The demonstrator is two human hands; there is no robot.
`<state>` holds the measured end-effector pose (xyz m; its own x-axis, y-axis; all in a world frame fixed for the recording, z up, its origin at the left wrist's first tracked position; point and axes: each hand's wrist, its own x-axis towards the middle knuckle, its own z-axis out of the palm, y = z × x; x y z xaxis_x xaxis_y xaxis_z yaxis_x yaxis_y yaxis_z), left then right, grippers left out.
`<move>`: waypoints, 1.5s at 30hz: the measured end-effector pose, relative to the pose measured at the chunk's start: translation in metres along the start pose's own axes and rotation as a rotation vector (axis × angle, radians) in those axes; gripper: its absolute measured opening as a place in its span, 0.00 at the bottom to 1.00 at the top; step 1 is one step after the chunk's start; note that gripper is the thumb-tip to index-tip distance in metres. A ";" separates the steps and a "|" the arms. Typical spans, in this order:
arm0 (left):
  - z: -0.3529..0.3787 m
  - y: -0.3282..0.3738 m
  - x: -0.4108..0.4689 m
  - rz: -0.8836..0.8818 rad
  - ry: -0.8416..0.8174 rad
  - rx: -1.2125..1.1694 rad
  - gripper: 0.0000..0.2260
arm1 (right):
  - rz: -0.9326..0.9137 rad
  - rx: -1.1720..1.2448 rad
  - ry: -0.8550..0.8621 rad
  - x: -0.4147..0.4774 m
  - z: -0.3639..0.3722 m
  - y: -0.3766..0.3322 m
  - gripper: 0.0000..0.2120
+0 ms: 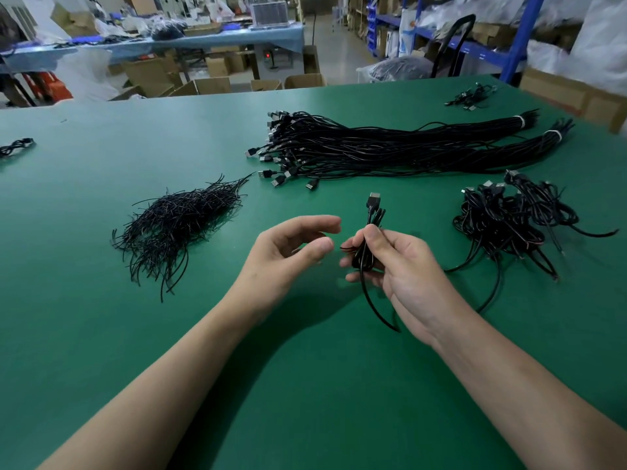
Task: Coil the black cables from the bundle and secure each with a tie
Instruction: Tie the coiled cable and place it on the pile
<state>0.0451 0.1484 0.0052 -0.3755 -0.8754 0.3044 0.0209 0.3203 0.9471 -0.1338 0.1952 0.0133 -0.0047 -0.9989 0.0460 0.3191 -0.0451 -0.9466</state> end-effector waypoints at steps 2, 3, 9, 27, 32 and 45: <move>-0.003 -0.001 -0.001 -0.049 -0.107 0.007 0.13 | -0.008 0.035 -0.022 0.000 0.002 -0.001 0.13; -0.003 -0.001 -0.001 -0.069 -0.157 0.005 0.15 | -0.006 0.048 -0.042 -0.001 0.002 -0.002 0.13; -0.001 0.003 -0.002 -0.112 -0.193 -0.072 0.17 | 0.020 0.033 -0.151 -0.004 0.003 0.000 0.13; 0.009 0.000 -0.004 -0.096 -0.129 -0.080 0.13 | -0.014 -0.123 -0.158 -0.007 0.007 0.002 0.12; 0.013 0.003 -0.003 -0.029 -0.137 -0.141 0.12 | -0.095 -0.273 -0.126 -0.005 0.007 0.007 0.10; 0.017 0.006 -0.003 -0.036 0.063 -0.184 0.16 | -0.296 -0.746 -0.022 -0.012 0.021 0.011 0.11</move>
<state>0.0303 0.1598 0.0082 -0.3203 -0.9078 0.2706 0.1802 0.2220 0.9582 -0.1104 0.2070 0.0087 0.0313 -0.9442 0.3279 -0.4103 -0.3113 -0.8572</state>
